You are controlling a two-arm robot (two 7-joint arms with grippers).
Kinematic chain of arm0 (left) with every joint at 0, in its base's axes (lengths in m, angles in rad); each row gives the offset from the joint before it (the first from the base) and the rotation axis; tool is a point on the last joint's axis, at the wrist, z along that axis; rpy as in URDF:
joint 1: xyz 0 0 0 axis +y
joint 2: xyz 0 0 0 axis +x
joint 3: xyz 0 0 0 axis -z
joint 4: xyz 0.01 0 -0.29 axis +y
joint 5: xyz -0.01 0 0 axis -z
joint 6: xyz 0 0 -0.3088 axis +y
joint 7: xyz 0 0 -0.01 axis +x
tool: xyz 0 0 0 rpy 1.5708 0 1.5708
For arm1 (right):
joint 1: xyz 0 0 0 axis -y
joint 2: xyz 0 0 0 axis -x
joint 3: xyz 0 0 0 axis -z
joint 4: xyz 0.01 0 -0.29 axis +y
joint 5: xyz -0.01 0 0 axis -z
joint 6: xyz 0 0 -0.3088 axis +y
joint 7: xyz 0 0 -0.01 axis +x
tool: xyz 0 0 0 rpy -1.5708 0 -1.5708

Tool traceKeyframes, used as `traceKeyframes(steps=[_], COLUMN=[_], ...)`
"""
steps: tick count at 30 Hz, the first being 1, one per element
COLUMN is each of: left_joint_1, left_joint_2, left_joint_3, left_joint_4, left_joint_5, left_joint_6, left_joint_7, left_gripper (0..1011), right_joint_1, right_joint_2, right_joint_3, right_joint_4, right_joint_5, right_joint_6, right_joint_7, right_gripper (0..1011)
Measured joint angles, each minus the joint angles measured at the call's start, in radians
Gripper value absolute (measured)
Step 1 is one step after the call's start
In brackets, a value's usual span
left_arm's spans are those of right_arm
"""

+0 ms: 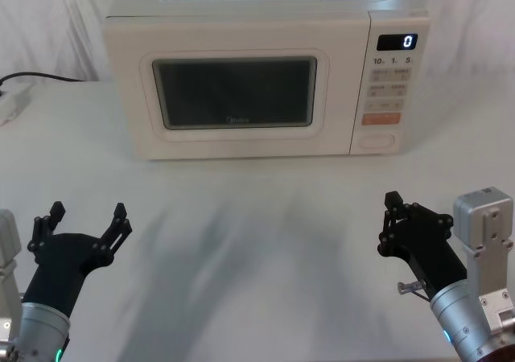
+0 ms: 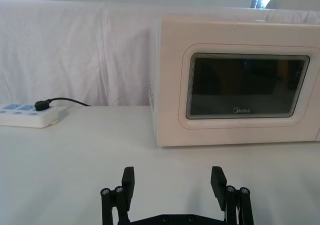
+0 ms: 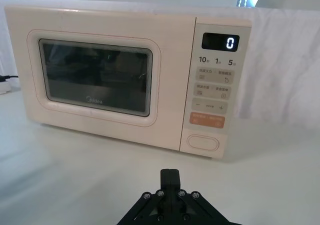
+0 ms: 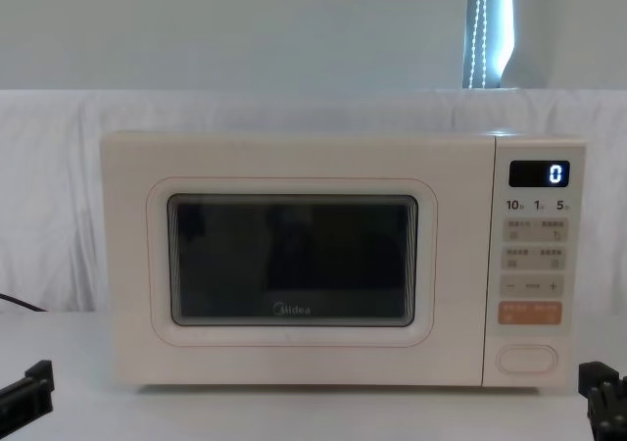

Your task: Press the button to open the microwave door with one hand; close the microwave door with the other hand.

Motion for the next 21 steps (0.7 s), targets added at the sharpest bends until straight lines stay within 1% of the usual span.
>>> traceKeyframes(steps=[10, 14, 15, 19, 21], left_joint_1=[0.000, 0.000, 0.000, 0.000, 0.000], left_joint_2=[0.000, 0.000, 0.000, 0.000, 0.000], left_joint_3=[0.000, 0.000, 0.000, 0.000, 0.000], left_joint_4=[0.000, 0.000, 0.000, 0.000, 0.000], left_joint_5=[0.000, 0.000, 0.000, 0.000, 0.000], left_joint_6=[0.000, 0.000, 0.000, 0.000, 0.000], left_joint_7=[0.000, 0.000, 0.000, 0.000, 0.000], left_gripper=[1001, 1001, 1001, 1001, 1001], right_joint_1=[0.001, 0.027, 0.027, 0.055, 0.078], right_joint_2=[-0.001, -0.024, -0.024, -0.049, -0.064], right_joint_3=[0.000, 0.011, 0.011, 0.026, 0.033], right_joint_4=[0.001, 0.048, 0.048, 0.093, 0.126], right_joint_5=[0.000, 0.011, 0.011, 0.031, 0.040], right_joint_6=[-0.001, -0.015, -0.015, -0.023, -0.025], right_joint_7=[0.001, 0.028, 0.028, 0.049, 0.064], right_gripper=[0, 0, 0, 0, 0])
